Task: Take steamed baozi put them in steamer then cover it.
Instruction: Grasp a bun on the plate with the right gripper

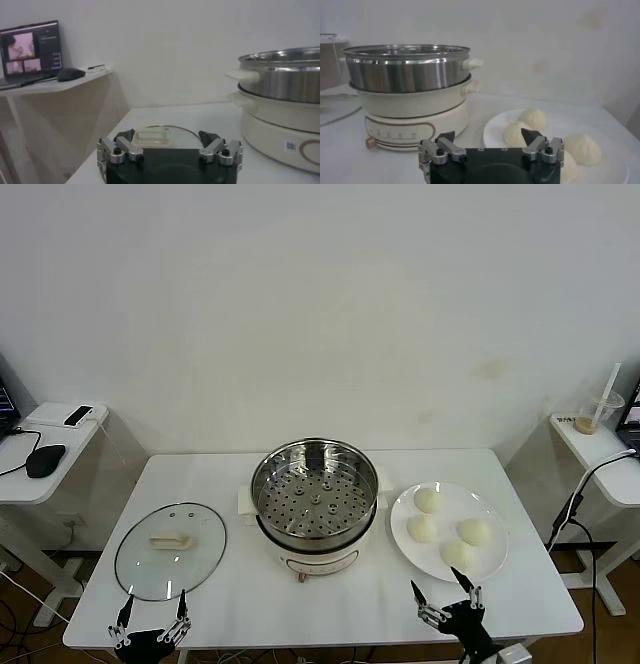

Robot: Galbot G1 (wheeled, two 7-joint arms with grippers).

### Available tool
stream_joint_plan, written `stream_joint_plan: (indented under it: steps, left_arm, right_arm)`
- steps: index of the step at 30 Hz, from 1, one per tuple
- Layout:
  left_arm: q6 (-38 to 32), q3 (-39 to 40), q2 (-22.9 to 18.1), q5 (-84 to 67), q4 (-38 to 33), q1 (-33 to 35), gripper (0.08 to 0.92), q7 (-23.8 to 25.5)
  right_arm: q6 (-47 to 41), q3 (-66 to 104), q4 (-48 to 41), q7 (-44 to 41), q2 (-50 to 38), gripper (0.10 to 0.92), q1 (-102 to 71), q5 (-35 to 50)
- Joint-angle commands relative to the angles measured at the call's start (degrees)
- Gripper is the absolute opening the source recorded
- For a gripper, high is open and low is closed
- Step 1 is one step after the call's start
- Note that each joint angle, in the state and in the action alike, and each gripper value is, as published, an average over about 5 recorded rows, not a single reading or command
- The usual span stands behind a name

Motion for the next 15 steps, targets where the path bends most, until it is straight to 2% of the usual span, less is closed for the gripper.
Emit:
stream_joint_plan:
  steps: [1, 9, 15]
  left_arm:
    - [2.0, -0.6, 0.0, 3.4, -1.6, 0.1, 0.823, 0.4]
    - [3.3, -1.9, 0.1, 4.1, -3.7, -0.4, 0.823, 1.7]
    - [1.9, -3.3, -0.4, 4.5, -2.1, -1.3, 0.823, 1.4]
  right_arm:
    - [-1.4, 2.4, 0.7, 0.2, -1.5, 0.823, 2.1, -5.7]
    - [-7.8, 7.3, -1.9, -3.8, -11.9, 0.823, 11.9, -20.7]
    - [-9.3, 7.3, -9.5, -14.5, -22.7, 0.823, 24.2, -36.3]
